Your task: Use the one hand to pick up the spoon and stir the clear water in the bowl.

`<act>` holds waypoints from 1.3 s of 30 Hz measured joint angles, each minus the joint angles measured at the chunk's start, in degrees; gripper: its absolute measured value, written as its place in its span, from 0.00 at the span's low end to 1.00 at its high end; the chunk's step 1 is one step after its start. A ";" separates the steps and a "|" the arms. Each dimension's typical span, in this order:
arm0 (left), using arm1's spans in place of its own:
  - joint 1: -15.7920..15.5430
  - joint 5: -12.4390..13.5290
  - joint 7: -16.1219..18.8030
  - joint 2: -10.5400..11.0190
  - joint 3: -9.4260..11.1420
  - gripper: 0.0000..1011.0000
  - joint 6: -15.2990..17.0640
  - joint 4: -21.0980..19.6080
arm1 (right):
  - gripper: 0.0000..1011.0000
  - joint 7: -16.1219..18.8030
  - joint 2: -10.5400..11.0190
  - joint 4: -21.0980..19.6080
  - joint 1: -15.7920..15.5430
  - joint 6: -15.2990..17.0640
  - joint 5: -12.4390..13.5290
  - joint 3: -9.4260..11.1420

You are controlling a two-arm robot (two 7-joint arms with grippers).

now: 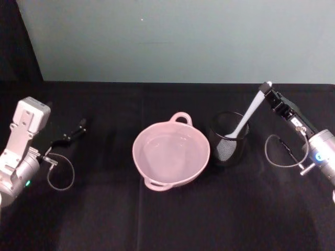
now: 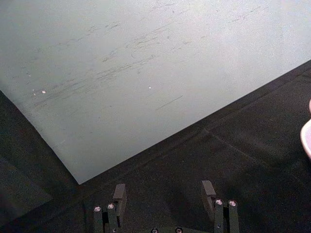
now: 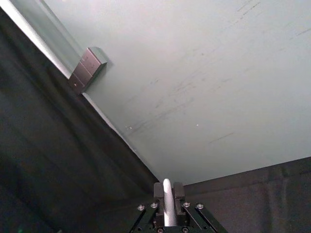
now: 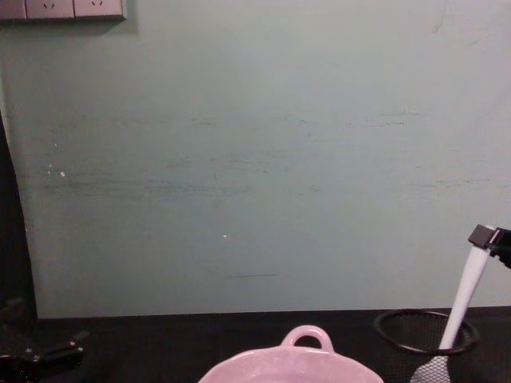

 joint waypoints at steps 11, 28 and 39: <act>0.00 0.00 0.00 0.00 0.00 1.00 0.00 0.00 | 0.44 -0.96 0.07 0.39 -0.63 -0.48 1.34 -0.34; 0.00 0.00 0.00 0.00 0.00 1.00 0.00 0.00 | 0.94 -3.75 2.07 -6.60 -5.62 0.16 1.58 -2.05; 0.00 0.00 0.00 0.00 0.00 1.00 0.00 0.00 | 0.99 -13.30 6.72 -18.62 -14.37 0.02 -0.36 0.51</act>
